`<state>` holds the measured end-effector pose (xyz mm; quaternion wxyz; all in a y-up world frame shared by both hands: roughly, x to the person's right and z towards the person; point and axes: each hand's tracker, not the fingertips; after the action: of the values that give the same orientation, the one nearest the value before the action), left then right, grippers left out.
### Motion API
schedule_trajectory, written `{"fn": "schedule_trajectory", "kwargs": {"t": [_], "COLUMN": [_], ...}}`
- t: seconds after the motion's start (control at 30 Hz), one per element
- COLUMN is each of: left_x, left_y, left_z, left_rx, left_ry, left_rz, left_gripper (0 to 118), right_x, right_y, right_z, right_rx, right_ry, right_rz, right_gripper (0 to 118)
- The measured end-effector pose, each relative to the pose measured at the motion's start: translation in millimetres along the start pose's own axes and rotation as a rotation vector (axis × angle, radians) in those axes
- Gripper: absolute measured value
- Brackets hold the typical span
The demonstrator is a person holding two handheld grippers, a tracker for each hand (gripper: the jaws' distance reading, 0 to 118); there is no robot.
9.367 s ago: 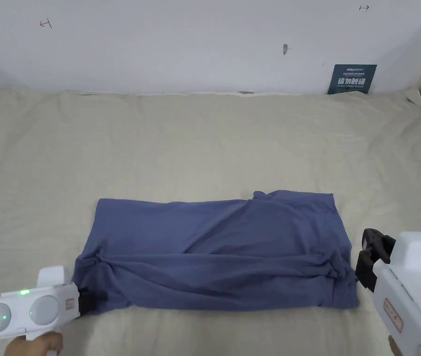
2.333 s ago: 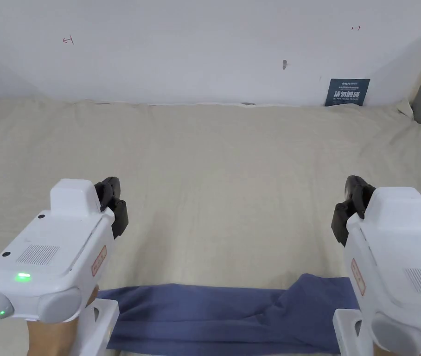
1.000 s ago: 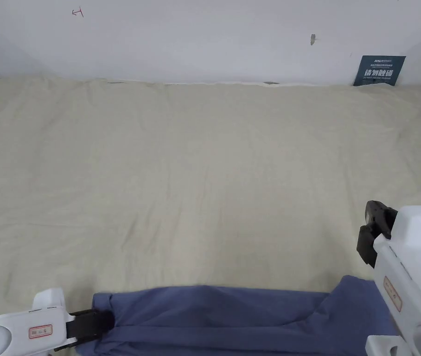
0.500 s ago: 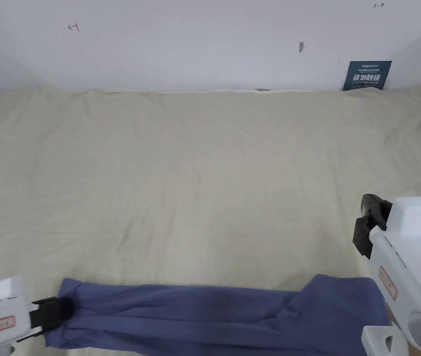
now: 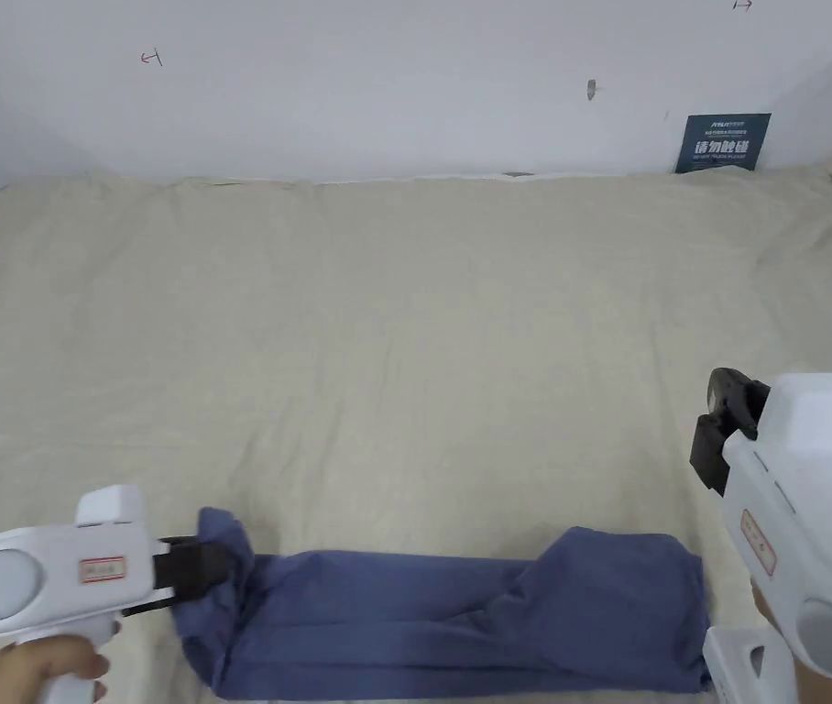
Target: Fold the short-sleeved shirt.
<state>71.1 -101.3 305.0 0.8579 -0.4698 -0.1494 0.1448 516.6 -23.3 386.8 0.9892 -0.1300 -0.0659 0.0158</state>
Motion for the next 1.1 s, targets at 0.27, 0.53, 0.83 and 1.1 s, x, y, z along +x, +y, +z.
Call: {"fn": "schedule_trajectory", "kwargs": {"t": [0.27,0.53,0.83,1.1], "left_x": [81.9,99.6,99.2,77.2], "left_y": [-16.6,-36.7,-24.9,-34.9], "left_z": [-85.7,-125.2,-71.3,-43.0], "left_rx": [-0.133,-0.189,0.015,0.269], "left_ry": [-0.073,-0.072,-0.092,0.085], "left_rz": [-0.097,-0.111,-0.135,-0.192], "left_gripper": [11,83,110,7], "right_x": [22.7,40.8,39.0,32.3], "right_y": [-1.3,-5.9,-5.7,-3.8], "right_z": [13.3,19.0,17.9,17.2], "right_rx": [0.008,-0.004,-0.006,-0.004], "right_ry": [-0.033,-0.066,-0.058,-0.039], "right_rz": [-0.014,-0.028,-0.04,-0.032], "right_gripper": [1,1,1,1]}}
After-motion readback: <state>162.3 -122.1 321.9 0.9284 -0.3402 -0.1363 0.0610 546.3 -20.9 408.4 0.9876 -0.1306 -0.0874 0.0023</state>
